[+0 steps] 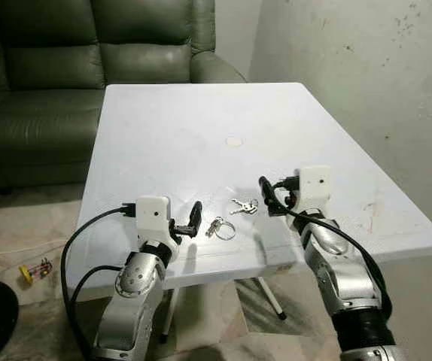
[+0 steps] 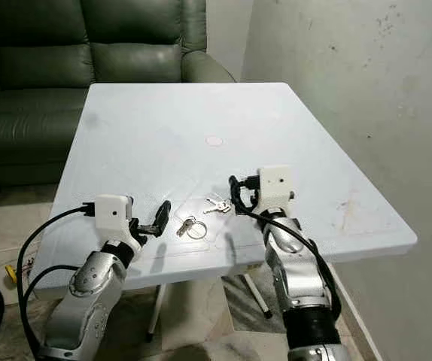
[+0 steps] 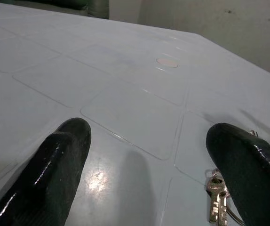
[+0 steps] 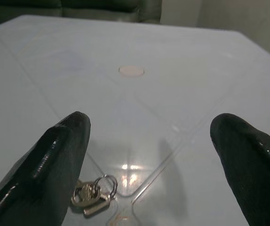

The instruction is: Hang keys on a hook

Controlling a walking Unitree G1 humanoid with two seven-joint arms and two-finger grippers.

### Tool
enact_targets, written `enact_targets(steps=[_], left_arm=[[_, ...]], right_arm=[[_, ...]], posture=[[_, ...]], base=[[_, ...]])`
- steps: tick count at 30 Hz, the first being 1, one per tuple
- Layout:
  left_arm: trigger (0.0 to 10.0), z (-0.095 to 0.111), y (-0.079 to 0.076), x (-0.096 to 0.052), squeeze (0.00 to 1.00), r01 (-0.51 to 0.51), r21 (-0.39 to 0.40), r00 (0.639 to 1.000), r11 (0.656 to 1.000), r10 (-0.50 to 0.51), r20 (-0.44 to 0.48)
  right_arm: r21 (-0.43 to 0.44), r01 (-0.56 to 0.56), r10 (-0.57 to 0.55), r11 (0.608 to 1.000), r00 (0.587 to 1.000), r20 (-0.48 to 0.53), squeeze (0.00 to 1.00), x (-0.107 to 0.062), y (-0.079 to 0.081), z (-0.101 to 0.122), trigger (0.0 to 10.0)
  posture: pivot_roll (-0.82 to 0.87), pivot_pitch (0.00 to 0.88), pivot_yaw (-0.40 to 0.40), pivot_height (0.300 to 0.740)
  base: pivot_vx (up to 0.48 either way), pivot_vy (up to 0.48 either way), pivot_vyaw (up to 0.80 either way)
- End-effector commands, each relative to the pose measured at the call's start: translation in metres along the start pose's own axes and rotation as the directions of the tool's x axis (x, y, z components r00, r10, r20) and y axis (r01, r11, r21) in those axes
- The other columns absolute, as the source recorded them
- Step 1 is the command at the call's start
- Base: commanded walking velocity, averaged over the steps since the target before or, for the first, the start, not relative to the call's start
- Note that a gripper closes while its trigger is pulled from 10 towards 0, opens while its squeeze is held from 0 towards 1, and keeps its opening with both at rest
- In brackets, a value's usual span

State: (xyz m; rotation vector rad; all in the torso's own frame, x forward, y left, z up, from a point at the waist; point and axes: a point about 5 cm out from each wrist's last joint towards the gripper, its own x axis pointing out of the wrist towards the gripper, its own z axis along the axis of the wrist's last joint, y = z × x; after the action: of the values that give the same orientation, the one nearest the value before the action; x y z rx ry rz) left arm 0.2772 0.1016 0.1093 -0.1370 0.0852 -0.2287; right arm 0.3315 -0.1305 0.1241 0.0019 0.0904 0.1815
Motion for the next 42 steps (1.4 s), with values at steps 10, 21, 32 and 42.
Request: enact_targets(steps=[10,21,32,42], left_arm=[[10.0,0.000,-0.014,-0.003,0.00,0.038,-0.022,0.999,0.999,-0.038,-0.016],[10.0,-0.002,-0.019,-0.009,0.00,0.057,-0.025,0.998,0.998,-0.058,-0.035],[10.0,-0.006,-0.019,-0.019,0.00,0.040,-0.042,0.997,0.998,-0.043,-0.063],[10.0,-0.006,-0.019,-0.022,0.00,0.031,-0.055,0.997,0.998,-0.035,-0.069]], right_arm=[[-0.002,-0.020,0.020,1.000,1.000,-0.001,0.00,0.014,0.016,0.003,10.0],[0.044,0.017,-0.016,0.999,0.999,-0.031,0.00,0.025,0.027,0.003,10.0],[0.062,0.117,-0.108,0.991,0.987,-0.122,0.00,0.025,0.031,-0.009,10.0],[0.034,0.184,-0.174,0.982,0.965,-0.195,0.00,0.017,0.028,-0.023,8.7]], posture=[[-0.03,0.049,-0.090,0.740],[-0.02,0.062,-0.093,0.740],[-0.01,0.094,-0.100,0.740],[-0.02,0.111,-0.105,0.740]], base=[[0.000,0.000,0.00],[0.000,0.000,0.00],[0.000,0.000,0.00],[0.000,0.000,0.00]])
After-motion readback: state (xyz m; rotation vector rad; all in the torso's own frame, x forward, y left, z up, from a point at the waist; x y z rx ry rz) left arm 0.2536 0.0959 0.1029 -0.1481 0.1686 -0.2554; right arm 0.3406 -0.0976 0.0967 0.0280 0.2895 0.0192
